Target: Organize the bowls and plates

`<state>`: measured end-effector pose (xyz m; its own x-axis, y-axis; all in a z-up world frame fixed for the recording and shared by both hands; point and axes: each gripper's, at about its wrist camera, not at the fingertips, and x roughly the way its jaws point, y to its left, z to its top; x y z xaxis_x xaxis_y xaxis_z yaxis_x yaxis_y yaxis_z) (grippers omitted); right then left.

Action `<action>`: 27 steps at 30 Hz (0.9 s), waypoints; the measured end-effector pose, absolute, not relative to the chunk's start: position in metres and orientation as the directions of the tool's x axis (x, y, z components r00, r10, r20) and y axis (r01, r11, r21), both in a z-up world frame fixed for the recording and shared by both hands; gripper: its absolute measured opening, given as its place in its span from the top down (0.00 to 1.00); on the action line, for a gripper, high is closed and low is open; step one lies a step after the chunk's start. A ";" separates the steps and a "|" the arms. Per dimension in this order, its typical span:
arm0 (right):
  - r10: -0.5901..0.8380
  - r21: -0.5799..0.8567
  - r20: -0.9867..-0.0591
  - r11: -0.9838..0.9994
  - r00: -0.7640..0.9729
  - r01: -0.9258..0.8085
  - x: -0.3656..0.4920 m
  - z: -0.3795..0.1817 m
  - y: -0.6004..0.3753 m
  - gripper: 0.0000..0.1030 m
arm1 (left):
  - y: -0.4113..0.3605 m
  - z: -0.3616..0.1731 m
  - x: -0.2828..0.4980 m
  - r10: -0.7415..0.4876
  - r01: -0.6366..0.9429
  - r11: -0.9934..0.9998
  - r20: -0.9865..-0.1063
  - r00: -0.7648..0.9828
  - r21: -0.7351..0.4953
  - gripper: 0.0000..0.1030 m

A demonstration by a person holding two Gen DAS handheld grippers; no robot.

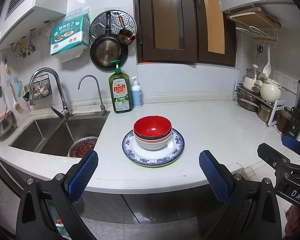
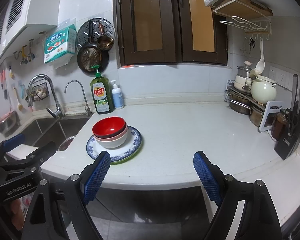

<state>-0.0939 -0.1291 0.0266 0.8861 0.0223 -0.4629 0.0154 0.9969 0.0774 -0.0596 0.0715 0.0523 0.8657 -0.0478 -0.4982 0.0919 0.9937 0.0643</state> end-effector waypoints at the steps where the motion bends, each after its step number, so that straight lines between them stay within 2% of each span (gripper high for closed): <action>1: 0.026 0.080 -0.464 0.997 0.885 0.013 -0.094 0.027 -0.130 0.17 | 0.072 0.053 -0.060 -0.048 0.091 0.994 -0.498 0.866 0.063 0.00; 27: 0.036 0.077 -0.461 0.997 0.886 0.000 -0.097 0.030 -0.135 0.17 | 0.069 0.054 -0.062 -0.034 0.074 0.995 -0.498 0.866 0.060 0.00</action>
